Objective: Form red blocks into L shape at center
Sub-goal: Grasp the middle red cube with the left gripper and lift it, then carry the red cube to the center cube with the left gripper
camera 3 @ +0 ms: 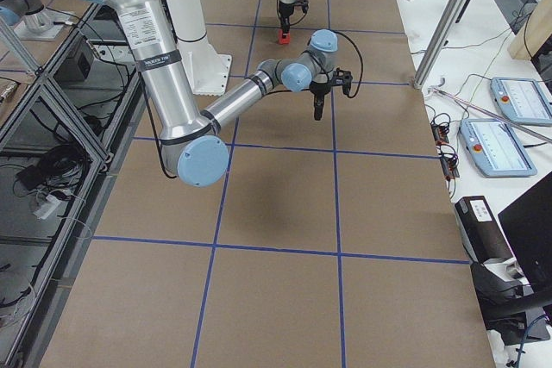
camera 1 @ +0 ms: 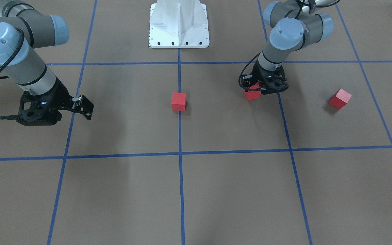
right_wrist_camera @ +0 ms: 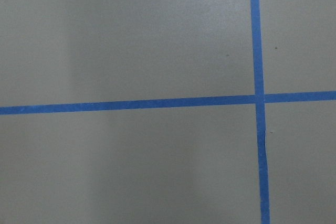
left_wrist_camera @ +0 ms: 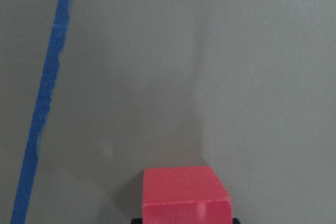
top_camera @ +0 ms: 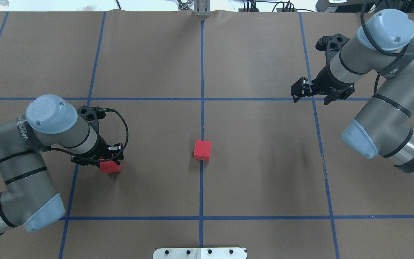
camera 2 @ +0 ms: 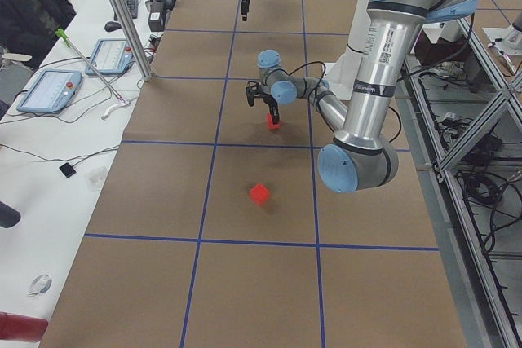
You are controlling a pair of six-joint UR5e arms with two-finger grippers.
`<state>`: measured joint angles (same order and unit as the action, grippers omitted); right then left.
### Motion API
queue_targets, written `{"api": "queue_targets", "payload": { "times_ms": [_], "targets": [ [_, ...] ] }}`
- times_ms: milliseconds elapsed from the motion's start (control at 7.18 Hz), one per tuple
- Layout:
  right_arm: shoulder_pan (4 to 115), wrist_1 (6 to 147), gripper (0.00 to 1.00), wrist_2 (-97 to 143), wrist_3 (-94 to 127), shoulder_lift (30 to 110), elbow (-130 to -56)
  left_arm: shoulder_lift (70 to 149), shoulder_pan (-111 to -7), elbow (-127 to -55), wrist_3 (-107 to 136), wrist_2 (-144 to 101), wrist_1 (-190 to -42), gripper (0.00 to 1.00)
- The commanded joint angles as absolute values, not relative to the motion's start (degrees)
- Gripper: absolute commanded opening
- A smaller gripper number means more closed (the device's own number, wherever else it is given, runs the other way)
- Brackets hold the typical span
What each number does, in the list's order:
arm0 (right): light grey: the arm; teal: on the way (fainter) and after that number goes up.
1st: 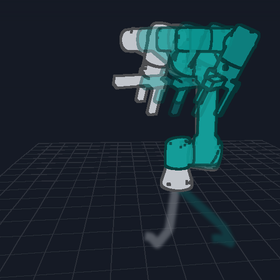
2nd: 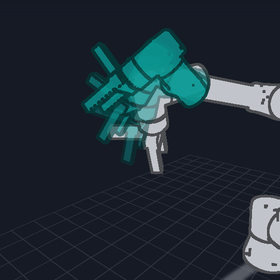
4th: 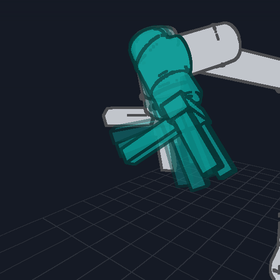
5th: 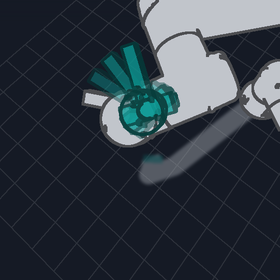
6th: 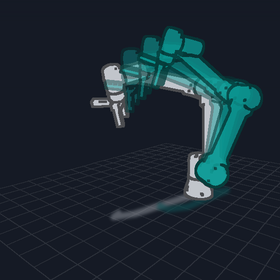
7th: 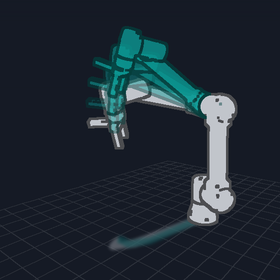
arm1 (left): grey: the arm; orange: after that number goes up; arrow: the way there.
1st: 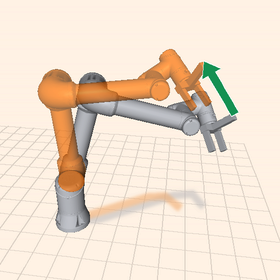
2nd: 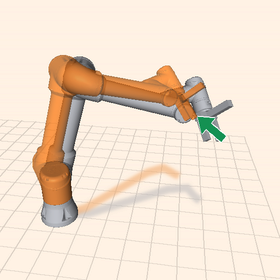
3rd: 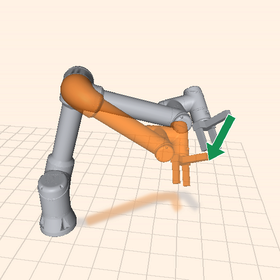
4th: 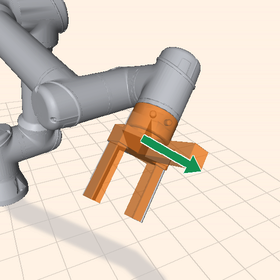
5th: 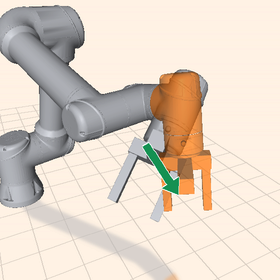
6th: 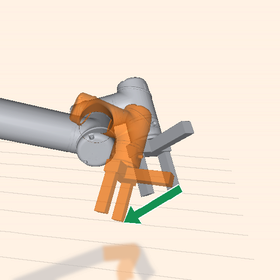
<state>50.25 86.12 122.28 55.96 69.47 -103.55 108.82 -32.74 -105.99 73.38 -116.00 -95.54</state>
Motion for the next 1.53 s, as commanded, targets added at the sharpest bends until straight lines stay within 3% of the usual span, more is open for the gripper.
{"api": "queue_targets", "payload": {
  "times_ms": [0, 279, 696, 1393],
  "targets": [
    [50.8, 86.1, 0.99, 122.4, 55.8, 69.6, -103.4, 123.2, -32.9, -98.3, 69.0, -113.5, -89.7, 0.0],
    [51.7, 86.1, 0.99, 122.5, 54.3, 69.7, -102.7, 134.6, -33.9, -87.6, 65.2, -113.5, -90.0, 0.0],
    [51.8, 86.1, 0.99, 122.5, 54.4, 69.8, -102.6, 142.8, -34.3, -78.1, 64.8, -113.5, -90.6, 0.0],
    [51.9, 86.0, 0.99, 122.3, 54.3, 70.1, -101.7, 146.0, -32.4, -74.6, 64.8, -113.6, -90.8, 0.0]
  ]
}}
